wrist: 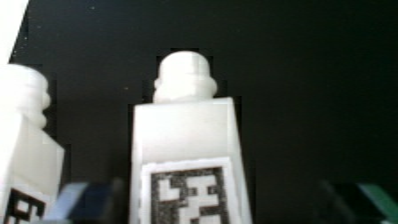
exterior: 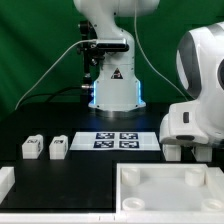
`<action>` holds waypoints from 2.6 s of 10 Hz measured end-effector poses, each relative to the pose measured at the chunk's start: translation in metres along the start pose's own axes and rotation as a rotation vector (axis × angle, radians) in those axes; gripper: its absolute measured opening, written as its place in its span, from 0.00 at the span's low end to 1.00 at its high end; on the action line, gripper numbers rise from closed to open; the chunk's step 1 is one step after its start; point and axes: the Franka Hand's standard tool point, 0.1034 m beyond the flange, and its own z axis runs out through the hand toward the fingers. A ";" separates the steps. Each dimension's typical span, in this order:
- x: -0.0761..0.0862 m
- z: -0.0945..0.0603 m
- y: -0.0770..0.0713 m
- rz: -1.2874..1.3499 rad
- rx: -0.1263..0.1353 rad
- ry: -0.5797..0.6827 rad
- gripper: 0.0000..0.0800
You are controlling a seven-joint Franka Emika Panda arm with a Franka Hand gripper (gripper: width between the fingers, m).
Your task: Assemble one leg
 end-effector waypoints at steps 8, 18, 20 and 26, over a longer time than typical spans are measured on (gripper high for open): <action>0.000 0.000 0.000 0.000 0.000 0.000 0.36; -0.003 -0.157 0.040 -0.095 0.065 0.583 0.36; 0.002 -0.170 0.039 -0.099 0.088 0.792 0.36; 0.028 -0.252 0.042 -0.140 0.147 1.409 0.36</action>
Offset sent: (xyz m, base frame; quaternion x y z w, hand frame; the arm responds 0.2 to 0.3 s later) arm 0.0000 0.0000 0.0000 0.0000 0.0000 0.0000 1.0000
